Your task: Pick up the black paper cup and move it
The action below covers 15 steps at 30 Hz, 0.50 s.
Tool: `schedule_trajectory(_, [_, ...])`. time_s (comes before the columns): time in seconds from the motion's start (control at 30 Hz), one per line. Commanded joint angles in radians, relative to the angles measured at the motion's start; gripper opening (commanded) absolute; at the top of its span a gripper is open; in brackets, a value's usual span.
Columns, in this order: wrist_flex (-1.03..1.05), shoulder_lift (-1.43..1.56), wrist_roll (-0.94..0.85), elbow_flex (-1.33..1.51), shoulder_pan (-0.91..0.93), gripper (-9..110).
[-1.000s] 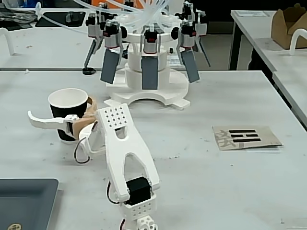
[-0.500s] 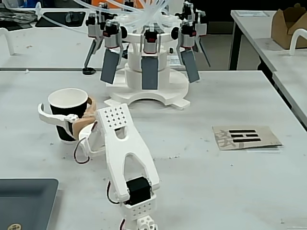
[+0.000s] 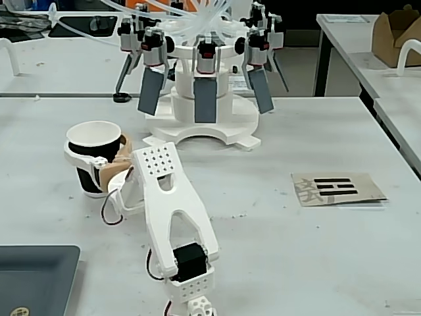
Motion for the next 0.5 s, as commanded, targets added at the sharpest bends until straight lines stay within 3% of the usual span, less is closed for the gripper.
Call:
schedule_trajectory(0.0, [0.008,0.025,0.008,-0.041,-0.006,18])
schedule_trajectory(0.47, [0.054,0.097,-0.003,-0.008,-0.003,10])
